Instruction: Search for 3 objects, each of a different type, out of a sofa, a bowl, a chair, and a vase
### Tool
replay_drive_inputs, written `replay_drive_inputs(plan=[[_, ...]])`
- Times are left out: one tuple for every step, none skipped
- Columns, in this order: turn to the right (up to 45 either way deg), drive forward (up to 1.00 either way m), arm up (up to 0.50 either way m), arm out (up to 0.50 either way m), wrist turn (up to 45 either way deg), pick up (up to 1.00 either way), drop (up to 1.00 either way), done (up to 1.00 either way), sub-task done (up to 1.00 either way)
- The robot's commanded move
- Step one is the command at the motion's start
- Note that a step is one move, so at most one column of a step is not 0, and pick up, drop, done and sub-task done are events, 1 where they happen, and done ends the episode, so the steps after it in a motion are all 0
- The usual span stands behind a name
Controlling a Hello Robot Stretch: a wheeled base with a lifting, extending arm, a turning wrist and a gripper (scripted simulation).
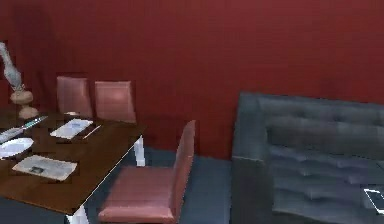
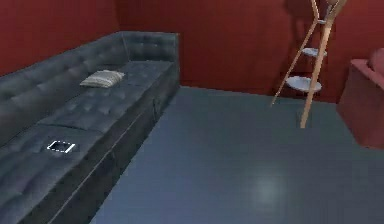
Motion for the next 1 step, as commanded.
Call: replay_drive_inputs(plan=[[-15.0, 0.00, 0.00, 0.00, 0.0, 0.00, 0.00, 0.00, 0.00]])
